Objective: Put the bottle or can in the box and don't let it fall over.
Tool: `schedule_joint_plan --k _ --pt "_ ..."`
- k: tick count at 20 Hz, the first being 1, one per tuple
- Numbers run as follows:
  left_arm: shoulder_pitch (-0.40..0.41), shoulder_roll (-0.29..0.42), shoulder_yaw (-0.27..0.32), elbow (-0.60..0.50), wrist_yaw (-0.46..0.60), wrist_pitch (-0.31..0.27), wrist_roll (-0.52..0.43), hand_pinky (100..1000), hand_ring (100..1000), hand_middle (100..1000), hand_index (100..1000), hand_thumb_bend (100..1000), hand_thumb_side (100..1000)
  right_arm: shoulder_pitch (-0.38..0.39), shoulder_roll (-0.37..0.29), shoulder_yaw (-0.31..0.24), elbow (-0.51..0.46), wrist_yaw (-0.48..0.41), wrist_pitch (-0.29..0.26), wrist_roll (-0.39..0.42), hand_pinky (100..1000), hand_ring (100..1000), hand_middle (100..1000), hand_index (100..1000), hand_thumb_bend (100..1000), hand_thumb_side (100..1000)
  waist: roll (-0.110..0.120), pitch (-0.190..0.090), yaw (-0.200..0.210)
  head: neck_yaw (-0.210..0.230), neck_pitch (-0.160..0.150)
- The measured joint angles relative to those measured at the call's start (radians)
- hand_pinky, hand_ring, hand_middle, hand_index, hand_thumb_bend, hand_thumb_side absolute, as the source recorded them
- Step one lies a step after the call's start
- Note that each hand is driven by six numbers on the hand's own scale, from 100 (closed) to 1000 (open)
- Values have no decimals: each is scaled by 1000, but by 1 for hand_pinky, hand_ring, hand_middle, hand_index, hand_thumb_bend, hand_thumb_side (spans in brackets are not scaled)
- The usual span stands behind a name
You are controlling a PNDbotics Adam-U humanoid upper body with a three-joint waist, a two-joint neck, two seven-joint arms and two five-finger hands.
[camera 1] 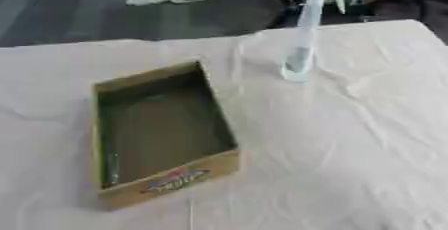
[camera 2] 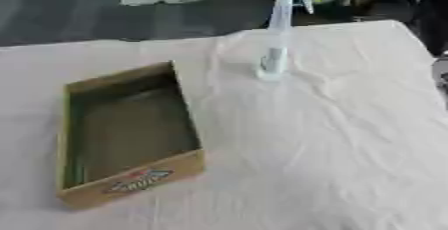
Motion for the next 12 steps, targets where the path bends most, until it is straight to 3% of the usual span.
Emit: schedule_joint_plan --k 6,12 --pt "0 0 0 0 0 0 0 1000 883 1000 794 100 865 -9 1 6 19 1 11 10 882 901 1000 901 100 501 -1 -3 1 0 0" --pt "1 0 0 0 3 3 -2 1000 882 1000 795 100 862 -52 6 34 69 -1 44 44 889 927 1000 906 100 528 -5 -23 -2 0 9"
